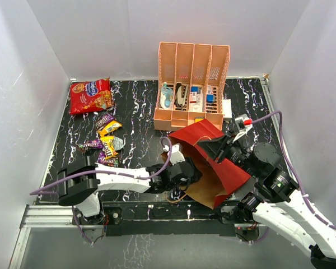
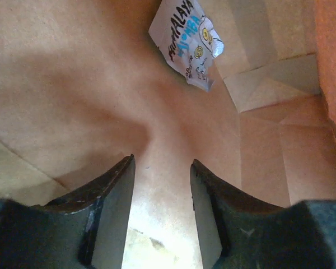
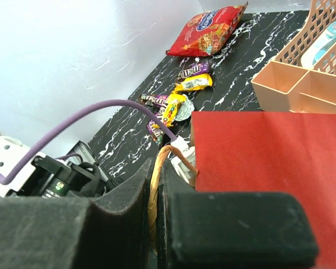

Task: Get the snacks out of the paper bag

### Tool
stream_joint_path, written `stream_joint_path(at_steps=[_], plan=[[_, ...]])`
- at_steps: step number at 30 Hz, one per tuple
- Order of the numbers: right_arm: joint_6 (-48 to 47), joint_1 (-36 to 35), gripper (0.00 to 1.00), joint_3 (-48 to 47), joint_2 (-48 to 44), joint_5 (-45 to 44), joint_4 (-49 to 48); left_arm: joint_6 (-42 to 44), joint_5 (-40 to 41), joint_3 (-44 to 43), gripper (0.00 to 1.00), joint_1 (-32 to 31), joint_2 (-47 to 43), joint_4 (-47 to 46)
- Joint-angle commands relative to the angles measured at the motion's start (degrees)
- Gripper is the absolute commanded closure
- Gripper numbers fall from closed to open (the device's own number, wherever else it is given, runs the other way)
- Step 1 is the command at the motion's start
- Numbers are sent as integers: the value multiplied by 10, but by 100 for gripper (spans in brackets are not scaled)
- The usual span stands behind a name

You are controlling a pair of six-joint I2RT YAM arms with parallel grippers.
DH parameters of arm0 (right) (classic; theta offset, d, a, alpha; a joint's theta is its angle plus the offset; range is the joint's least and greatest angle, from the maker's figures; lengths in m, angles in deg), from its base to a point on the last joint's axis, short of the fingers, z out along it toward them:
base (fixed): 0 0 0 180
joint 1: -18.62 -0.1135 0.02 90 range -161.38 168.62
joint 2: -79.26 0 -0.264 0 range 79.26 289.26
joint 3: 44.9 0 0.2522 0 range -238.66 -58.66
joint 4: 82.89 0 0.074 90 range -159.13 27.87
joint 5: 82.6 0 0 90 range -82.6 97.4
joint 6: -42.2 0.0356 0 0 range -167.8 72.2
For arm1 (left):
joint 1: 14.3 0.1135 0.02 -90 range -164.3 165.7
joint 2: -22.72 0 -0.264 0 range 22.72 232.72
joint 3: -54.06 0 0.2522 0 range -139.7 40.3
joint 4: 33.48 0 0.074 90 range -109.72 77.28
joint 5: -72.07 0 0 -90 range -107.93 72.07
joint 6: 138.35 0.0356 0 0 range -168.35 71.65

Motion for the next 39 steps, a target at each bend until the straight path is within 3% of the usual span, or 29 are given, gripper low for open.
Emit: stream_joint_path(at_steps=[1,7,17,25,29,39], plan=[[9,0,92,-30,3,-7,-53,-79,15,-42,60,-3,39,44],[18,0,92,-37,7,-1,-64,-149,35,-110,72,-1,102,123],[28,0,92,-40,1,-2,-68,-153,79,-200,70,-1,173,188],[25,0,92,-36,-15,-31,-61,-116,61,-137,71,-1,121,105],[19,0,93,-37,-19,-29,-47,-91,55,-116,63,-3,101,63],[35,0,92,-36,-54,-40,-21,-101,72,-150,54,10,173,28]])
